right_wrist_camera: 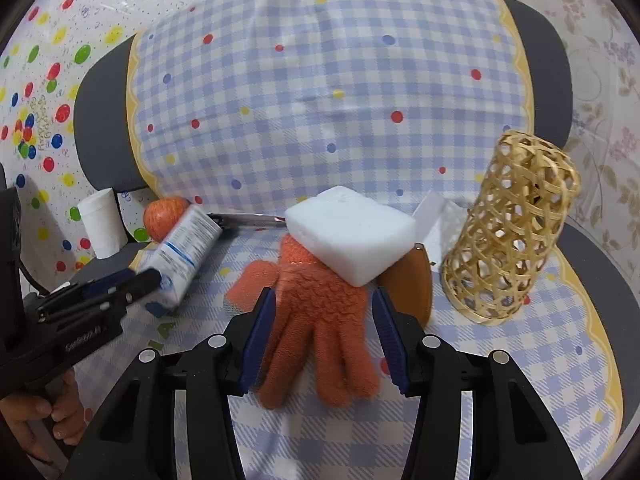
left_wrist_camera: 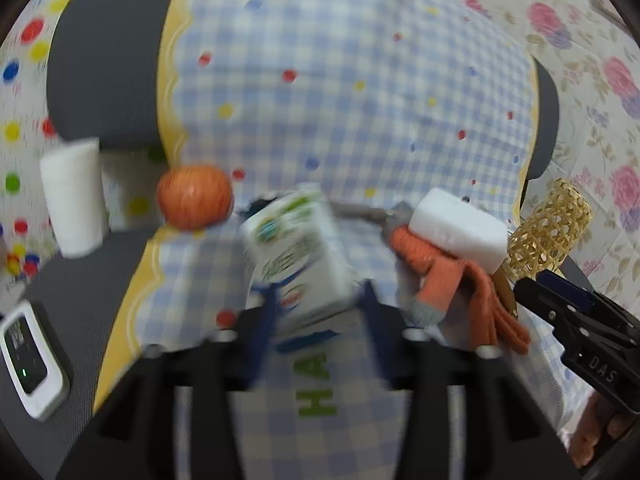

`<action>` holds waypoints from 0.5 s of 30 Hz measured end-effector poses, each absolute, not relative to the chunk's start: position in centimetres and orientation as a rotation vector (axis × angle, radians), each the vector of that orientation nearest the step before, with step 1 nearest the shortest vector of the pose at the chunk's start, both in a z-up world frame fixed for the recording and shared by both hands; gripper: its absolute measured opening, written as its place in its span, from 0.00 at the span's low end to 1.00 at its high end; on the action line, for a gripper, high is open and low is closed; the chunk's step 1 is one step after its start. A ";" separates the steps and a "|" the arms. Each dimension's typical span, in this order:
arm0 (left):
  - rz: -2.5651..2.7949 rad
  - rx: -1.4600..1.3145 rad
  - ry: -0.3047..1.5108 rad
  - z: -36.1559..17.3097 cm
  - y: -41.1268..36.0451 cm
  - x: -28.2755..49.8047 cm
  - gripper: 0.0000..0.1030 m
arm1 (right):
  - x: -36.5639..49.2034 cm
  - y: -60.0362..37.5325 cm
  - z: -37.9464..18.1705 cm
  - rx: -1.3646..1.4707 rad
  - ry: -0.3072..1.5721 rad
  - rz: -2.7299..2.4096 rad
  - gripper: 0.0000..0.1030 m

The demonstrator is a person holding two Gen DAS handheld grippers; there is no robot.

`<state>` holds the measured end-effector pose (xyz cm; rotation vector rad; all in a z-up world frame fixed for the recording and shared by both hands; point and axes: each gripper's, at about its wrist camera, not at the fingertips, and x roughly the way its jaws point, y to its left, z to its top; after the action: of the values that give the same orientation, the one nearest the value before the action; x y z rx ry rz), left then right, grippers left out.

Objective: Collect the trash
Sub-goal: 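Grasp the white milk carton with the left gripper while the right gripper grasps the white foam block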

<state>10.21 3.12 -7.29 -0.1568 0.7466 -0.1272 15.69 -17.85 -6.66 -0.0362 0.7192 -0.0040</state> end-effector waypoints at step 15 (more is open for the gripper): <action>-0.151 -0.100 0.795 -8.4 1.2 11.3 0.88 | 16.2 -17.9 -6.6 -0.034 0.727 -0.025 0.52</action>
<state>11.33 1.18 -8.42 -0.1003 0.7948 -0.1514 16.18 -17.92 -6.65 -0.0339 0.7268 -0.0254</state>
